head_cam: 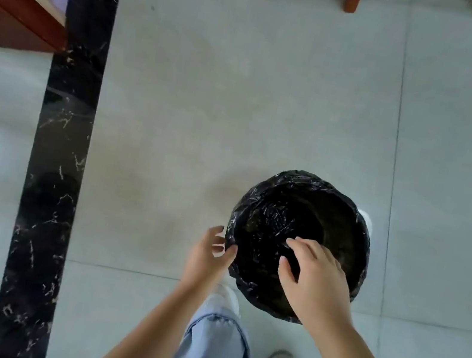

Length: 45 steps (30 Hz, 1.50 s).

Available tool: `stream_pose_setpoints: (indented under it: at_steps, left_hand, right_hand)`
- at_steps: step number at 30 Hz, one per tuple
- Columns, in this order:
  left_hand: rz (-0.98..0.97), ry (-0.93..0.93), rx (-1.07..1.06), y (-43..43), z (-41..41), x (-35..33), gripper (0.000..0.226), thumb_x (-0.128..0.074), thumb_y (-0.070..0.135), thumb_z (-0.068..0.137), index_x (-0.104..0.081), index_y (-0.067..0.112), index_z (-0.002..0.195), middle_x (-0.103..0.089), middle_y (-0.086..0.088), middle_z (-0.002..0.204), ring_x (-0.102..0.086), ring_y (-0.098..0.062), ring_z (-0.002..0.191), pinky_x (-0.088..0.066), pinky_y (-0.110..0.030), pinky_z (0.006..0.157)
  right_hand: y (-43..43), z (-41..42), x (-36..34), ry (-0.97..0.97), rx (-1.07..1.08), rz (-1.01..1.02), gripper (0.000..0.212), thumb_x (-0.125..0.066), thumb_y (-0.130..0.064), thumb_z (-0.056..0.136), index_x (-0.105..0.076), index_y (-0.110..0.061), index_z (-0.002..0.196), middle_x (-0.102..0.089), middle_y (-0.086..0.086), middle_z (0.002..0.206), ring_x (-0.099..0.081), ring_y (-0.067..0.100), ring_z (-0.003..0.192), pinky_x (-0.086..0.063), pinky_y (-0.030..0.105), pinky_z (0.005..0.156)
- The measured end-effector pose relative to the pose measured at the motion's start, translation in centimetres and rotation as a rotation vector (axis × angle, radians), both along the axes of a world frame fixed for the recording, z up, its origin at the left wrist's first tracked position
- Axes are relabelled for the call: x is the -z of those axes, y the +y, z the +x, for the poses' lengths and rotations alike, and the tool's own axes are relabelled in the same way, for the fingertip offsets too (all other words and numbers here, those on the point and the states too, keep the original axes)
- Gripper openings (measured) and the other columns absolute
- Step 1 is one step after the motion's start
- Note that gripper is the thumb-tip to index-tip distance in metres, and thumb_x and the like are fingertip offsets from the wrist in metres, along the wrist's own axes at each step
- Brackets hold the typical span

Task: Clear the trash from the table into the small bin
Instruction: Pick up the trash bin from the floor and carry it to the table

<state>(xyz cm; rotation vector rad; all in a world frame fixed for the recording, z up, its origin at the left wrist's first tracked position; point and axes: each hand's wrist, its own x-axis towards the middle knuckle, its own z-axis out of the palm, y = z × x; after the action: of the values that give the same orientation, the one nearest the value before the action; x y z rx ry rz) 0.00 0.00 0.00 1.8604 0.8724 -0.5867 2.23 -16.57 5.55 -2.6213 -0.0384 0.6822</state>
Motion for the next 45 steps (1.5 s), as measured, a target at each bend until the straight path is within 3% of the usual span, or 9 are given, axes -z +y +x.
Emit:
stream_pose_setpoints:
  at_steps: [3, 6, 9, 12, 21, 26, 30, 38, 45]
  left_hand:
    - [-0.142, 0.017, -0.176, -0.7, 0.5, 0.5, 0.027, -0.057, 0.001, 0.081, -0.057, 0.012, 0.106, -0.062, 0.001, 0.076, -0.056, -0.009, 0.064, -0.042, -0.009, 0.052]
    - [-0.203, 0.063, -0.273, -1.3, 0.6, 0.1, 0.025, -0.058, -0.002, 0.079, -0.058, 0.013, 0.098, -0.061, -0.004, 0.074, -0.056, -0.016, 0.066, -0.046, -0.025, 0.063]
    - [-0.113, 0.057, -0.162, -1.9, 0.7, -2.0, 0.013, -0.059, 0.002, 0.072, -0.062, 0.013, 0.078, -0.056, 0.004, 0.06, -0.048, -0.01, 0.055, -0.038, -0.02, 0.053]
    - [0.044, 0.036, 0.025, -2.6, 1.0, -6.0, 0.029, -0.058, 0.009, 0.065, -0.037, 0.02, 0.047, -0.032, 0.013, 0.03, -0.029, -0.005, 0.033, -0.017, -0.012, 0.033]
    - [0.193, -0.075, 0.052, -1.3, 1.7, -23.7, 0.03, -0.06, 0.015, 0.058, -0.032, 0.016, 0.045, -0.03, 0.008, 0.032, -0.027, -0.01, 0.035, -0.019, -0.018, 0.034]
    - [0.224, -0.272, 0.066, -1.7, 2.3, -35.5, 0.026, -0.056, 0.03, 0.05, -0.042, 0.008, 0.049, -0.032, 0.008, 0.039, -0.026, -0.01, 0.04, -0.019, -0.021, 0.039]
    - [0.183, -0.45, -0.003, -2.4, 2.0, -44.6, 0.026, -0.063, 0.025, 0.054, -0.043, 0.009, 0.049, -0.035, 0.01, 0.036, -0.028, -0.006, 0.038, -0.021, -0.02, 0.039]
    - [0.045, -0.656, -0.182, -3.1, 0.3, -59.0, 0.013, -0.072, 0.017, 0.063, -0.064, 0.021, 0.071, -0.065, 0.011, 0.054, -0.058, -0.002, 0.048, -0.045, -0.015, 0.045]
    - [-0.048, -0.733, -0.242, -0.3, -1.1, -66.7, 0.01, -0.072, 0.016, 0.068, -0.07, 0.026, 0.066, -0.072, -0.002, 0.064, -0.068, -0.02, 0.061, -0.054, -0.035, 0.062]
  right_hand:
    - [0.0, 0.2, 0.8, -0.023, 0.032, 0.017, 0.03, -0.059, -0.021, 0.082, -0.06, -0.013, 0.111, -0.065, 0.007, 0.112, -0.059, 0.027, 0.101, -0.046, 0.039, 0.085]
    - [-0.5, 0.3, 0.3, 0.021, 0.046, 0.02, 0.031, -0.057, -0.023, 0.083, -0.059, -0.014, 0.113, -0.064, 0.005, 0.114, -0.057, 0.025, 0.104, -0.046, 0.039, 0.087]
    - [-1.5, 0.4, -1.7, 0.024, 0.07, 0.006, 0.032, -0.053, -0.026, 0.085, -0.056, -0.016, 0.115, -0.062, 0.001, 0.116, -0.054, 0.022, 0.107, -0.044, 0.037, 0.089]
    - [-2.6, 0.6, -5.0, 0.025, 0.062, -0.017, 0.032, -0.05, -0.028, 0.086, -0.054, -0.019, 0.117, -0.061, -0.001, 0.116, -0.054, 0.02, 0.106, -0.042, 0.032, 0.088]
    - [-4.6, 1.8, -21.3, -0.101, 0.068, 0.022, 0.033, -0.05, -0.027, 0.086, -0.054, -0.017, 0.117, -0.063, 0.001, 0.115, -0.056, 0.023, 0.103, -0.044, 0.035, 0.089]
    - [-4.9, 2.2, -33.0, -0.27, 0.133, 0.068, 0.031, -0.054, -0.021, 0.085, -0.057, -0.013, 0.114, -0.064, 0.006, 0.113, -0.056, 0.026, 0.105, -0.044, 0.037, 0.089]
    - [-5.7, 1.0, -42.2, -0.421, 0.201, 0.129, 0.03, -0.058, -0.016, 0.083, -0.059, -0.009, 0.112, -0.065, 0.01, 0.111, -0.056, 0.029, 0.105, -0.045, 0.041, 0.09]
    - [-7.1, -1.8, -55.9, -0.612, 0.192, 0.198, 0.031, -0.059, -0.018, 0.083, -0.059, -0.009, 0.113, -0.063, 0.01, 0.116, -0.055, 0.027, 0.109, -0.045, 0.041, 0.093]
    - [-7.0, -2.7, -63.6, -0.699, 0.116, 0.15, 0.033, -0.06, -0.021, 0.083, -0.059, -0.01, 0.114, -0.063, 0.009, 0.115, -0.055, 0.026, 0.11, -0.045, 0.038, 0.091]
